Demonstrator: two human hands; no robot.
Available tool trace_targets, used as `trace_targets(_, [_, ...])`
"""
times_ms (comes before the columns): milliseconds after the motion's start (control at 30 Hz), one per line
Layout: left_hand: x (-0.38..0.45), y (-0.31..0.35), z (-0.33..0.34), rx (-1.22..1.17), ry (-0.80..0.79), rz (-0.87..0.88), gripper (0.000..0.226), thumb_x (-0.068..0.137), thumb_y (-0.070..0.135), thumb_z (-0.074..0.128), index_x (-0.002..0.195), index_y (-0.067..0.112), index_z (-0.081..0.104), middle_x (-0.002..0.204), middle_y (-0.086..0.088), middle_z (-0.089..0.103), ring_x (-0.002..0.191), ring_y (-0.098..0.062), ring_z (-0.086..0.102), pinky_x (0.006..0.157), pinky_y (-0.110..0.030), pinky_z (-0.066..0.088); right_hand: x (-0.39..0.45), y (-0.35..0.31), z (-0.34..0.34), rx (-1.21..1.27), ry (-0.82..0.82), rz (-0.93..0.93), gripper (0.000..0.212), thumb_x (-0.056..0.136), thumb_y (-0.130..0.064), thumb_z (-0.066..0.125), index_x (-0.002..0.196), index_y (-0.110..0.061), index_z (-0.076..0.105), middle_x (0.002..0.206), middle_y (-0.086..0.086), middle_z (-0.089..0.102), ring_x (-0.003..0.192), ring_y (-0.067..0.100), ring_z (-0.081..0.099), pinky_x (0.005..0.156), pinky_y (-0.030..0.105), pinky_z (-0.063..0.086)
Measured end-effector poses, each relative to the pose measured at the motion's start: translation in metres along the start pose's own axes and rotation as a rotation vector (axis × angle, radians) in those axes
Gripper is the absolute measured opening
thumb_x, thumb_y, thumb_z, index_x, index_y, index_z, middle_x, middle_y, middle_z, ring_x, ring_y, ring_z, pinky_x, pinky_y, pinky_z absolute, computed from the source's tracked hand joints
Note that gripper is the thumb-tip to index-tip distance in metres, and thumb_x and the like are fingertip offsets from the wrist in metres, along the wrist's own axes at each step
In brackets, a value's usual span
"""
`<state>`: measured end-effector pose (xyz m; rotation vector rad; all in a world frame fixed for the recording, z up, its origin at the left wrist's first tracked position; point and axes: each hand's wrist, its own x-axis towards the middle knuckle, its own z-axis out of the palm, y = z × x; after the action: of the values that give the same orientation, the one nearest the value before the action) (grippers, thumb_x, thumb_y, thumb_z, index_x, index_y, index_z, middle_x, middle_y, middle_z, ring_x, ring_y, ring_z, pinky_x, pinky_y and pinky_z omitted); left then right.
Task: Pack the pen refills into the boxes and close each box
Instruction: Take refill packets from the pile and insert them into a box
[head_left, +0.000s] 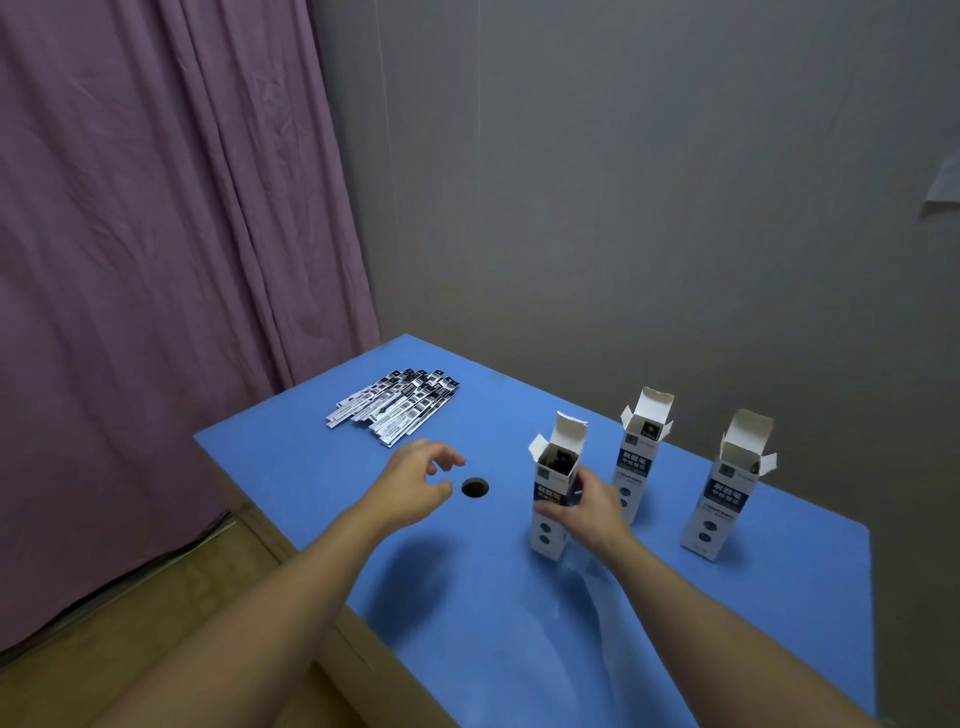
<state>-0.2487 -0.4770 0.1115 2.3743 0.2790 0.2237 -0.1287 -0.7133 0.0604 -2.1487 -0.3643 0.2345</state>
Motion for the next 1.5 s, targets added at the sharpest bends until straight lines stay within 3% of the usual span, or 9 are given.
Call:
trace_targets(133, [-0.004,-0.019,0.003,0.09,-0.037,-0.056,0.029,0.09,0.014,0.064,0.115,0.029,0.067,0.113,0.005,0.058,0.093,-0.004,0.053,0.082,-0.017,0.04,-0.003,0.009,0.002,-0.111,-0.099,0.067,0.048,0.073,-0.027,0.087,0.106,-0.019,0.052,0.102,-0.006,0.061,0.093,0.012,0.057,0.072,0.023,0.044])
trace_targets(333, [-0.009,-0.04,0.007,0.164,-0.036,-0.146,0.026,0.09,0.024,0.067,0.115,0.03,0.066,0.11,0.006,0.061,0.091,-0.007,0.056,0.079,-0.02,0.042,-0.021,0.017,-0.009,-0.53,-0.234,0.24,0.055,0.067,-0.045,0.085,0.09,-0.016,0.044,0.082,-0.004,0.046,0.076,0.014,0.049,0.051,0.025,0.035])
trace_targets(400, [-0.012,-0.042,0.009,0.173,-0.021,-0.159,0.026,0.089,0.027,0.069,0.115,0.03,0.066,0.109,0.006,0.061,0.087,-0.005,0.055,0.077,-0.02,0.042,-0.031,0.018,-0.009,-0.673,-0.348,0.237,0.046,0.07,-0.044,0.082,0.084,-0.019,0.045,0.085,-0.004,0.047,0.078,0.014,0.052,0.057,0.024,0.043])
trace_targets(500, [-0.017,-0.043,0.01,0.182,0.019,-0.166,0.023,0.09,0.028,0.068,0.113,0.03,0.065,0.105,0.007,0.062,0.084,-0.006,0.058,0.074,-0.019,0.043,-0.041,0.018,0.002,-0.732,-0.455,0.146,0.041,0.072,-0.042,0.075,0.098,-0.017,0.056,0.096,-0.001,0.055,0.09,0.017,0.06,0.072,0.03,0.052])
trace_targets(633, [-0.028,-0.047,0.003,0.238,0.058,-0.172,0.02,0.092,0.032,0.066,0.112,0.032,0.065,0.101,0.011,0.062,0.084,-0.005,0.06,0.074,-0.023,0.048,-0.045,-0.004,0.023,-0.686,-0.435,-0.084,0.042,0.081,-0.039,0.065,0.114,-0.015,0.056,0.107,0.004,0.057,0.089,0.02,0.055,0.078,0.037,0.052])
trace_targets(800, [-0.045,-0.052,-0.019,0.428,0.035,-0.24,0.035,0.09,0.043,0.061,0.124,0.032,0.059,0.112,0.011,0.06,0.097,-0.009,0.056,0.086,-0.033,0.052,-0.033,-0.045,0.048,-0.672,-0.381,-0.288,0.047,0.089,-0.038,0.058,0.127,-0.013,0.049,0.122,0.006,0.057,0.109,0.026,0.057,0.087,0.039,0.053])
trace_targets(1000, [-0.059,-0.07,-0.06,0.657,0.033,-0.302,0.044,0.093,0.043,0.055,0.135,0.031,0.052,0.133,0.009,0.056,0.122,-0.015,0.053,0.093,-0.034,0.049,-0.007,-0.087,0.078,-0.744,-0.38,-0.313,0.046,0.091,-0.035,0.056,0.128,-0.011,0.045,0.128,0.011,0.051,0.119,0.03,0.048,0.094,0.041,0.047])
trace_targets(1233, [-0.045,-0.112,-0.105,0.713,0.046,-0.343,0.047,0.094,0.043,0.053,0.138,0.028,0.051,0.138,0.006,0.054,0.123,-0.018,0.054,0.094,-0.035,0.049,0.024,-0.13,0.128,-0.823,-0.412,-0.295,0.04,0.09,-0.033,0.054,0.123,-0.01,0.046,0.127,0.011,0.05,0.119,0.031,0.049,0.094,0.042,0.047])
trace_targets(1500, [-0.014,-0.182,-0.165,0.767,-0.057,-0.288,0.047,0.093,0.046,0.051,0.136,0.027,0.052,0.134,0.003,0.054,0.118,-0.019,0.055,0.09,-0.035,0.048,0.06,-0.181,0.195,-0.9,-0.397,-0.215,0.039,0.092,-0.03,0.051,0.126,-0.012,0.047,0.129,0.009,0.051,0.121,0.028,0.047,0.092,0.039,0.045])
